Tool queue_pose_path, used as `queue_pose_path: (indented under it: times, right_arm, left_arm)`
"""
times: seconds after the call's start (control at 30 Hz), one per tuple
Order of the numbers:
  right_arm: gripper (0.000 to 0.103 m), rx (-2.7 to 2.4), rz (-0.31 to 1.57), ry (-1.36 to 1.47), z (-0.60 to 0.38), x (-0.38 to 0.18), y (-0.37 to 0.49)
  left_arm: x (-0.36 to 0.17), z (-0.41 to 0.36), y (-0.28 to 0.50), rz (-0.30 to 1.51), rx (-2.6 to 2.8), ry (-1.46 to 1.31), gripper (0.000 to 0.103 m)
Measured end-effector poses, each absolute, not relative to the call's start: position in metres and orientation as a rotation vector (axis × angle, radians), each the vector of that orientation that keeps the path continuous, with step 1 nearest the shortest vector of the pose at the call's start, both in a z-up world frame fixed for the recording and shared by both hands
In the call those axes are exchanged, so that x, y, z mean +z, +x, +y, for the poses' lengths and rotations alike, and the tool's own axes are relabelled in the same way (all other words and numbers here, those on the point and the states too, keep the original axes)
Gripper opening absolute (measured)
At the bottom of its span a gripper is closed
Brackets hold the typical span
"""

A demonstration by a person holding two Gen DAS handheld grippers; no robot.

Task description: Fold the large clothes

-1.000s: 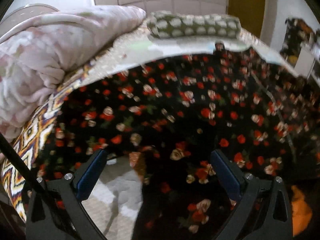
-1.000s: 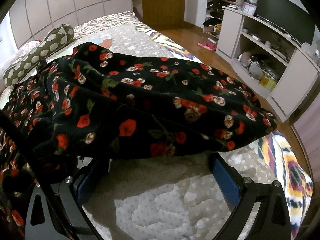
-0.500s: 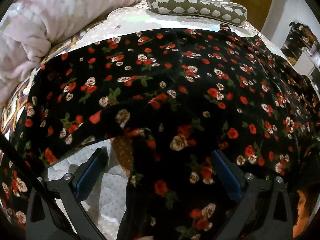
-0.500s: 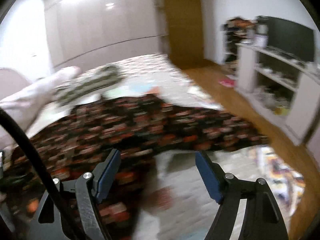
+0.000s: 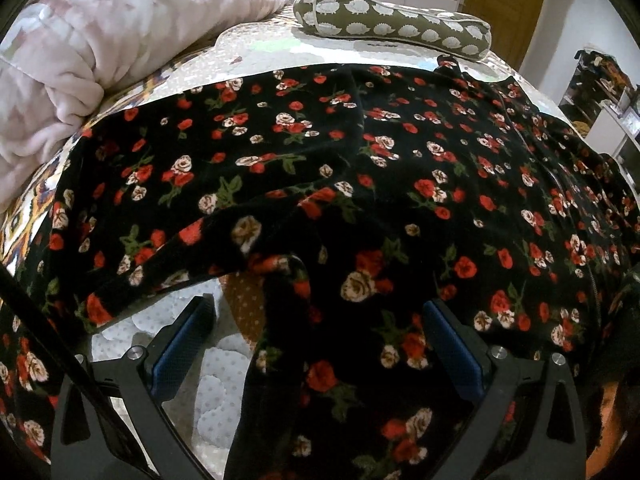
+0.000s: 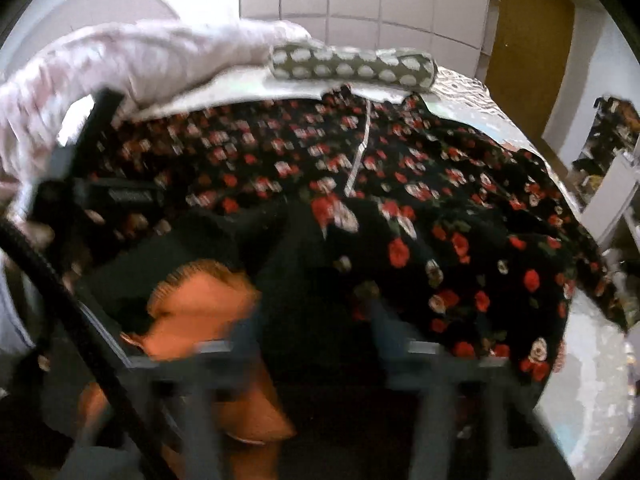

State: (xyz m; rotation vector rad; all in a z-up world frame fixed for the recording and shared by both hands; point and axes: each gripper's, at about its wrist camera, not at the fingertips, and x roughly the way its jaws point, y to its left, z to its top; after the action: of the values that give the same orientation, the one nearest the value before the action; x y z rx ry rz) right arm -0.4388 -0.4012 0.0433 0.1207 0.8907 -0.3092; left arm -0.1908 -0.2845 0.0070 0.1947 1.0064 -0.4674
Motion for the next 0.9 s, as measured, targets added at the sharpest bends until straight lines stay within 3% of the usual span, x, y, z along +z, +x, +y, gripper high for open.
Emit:
queue_pose_path:
  times: [0.17,0.5,0.67,0.8,0.83,0.9]
  right_arm:
    - [0.004,-0.353,0.865,0.294,-0.435,0.061,-0.493]
    - [0.005,-0.686,1.006,0.482,-0.475,0.054,-0.722]
    - [0.008,-0.805,0.888,0.517,-0.495,0.078,-0.75]
    - [0.047,-0.703,0.812,0.456,-0.489,0.096,-0.694]
    - [0.054,-0.665,0.796,0.429,-0.485,0.099,-0.672]
    - [0.054,-0.593,0.768,0.387,-0.473,0.104,-0.631]
  left_arm:
    - [0.007,-0.285,-0.191,1.007,-0.467,0.194,0.103]
    - [0.008,-0.286,-0.191,1.011,-0.459,0.207,0.103]
    - [0.008,-0.287,-0.191,1.011,-0.46,0.208,0.103]
    - [0.008,-0.287,-0.191,1.011,-0.459,0.21,0.103]
    - [0.008,-0.286,-0.192,1.011,-0.46,0.211,0.103]
    - [0.008,-0.288,-0.192,1.011,-0.447,0.224,0.103]
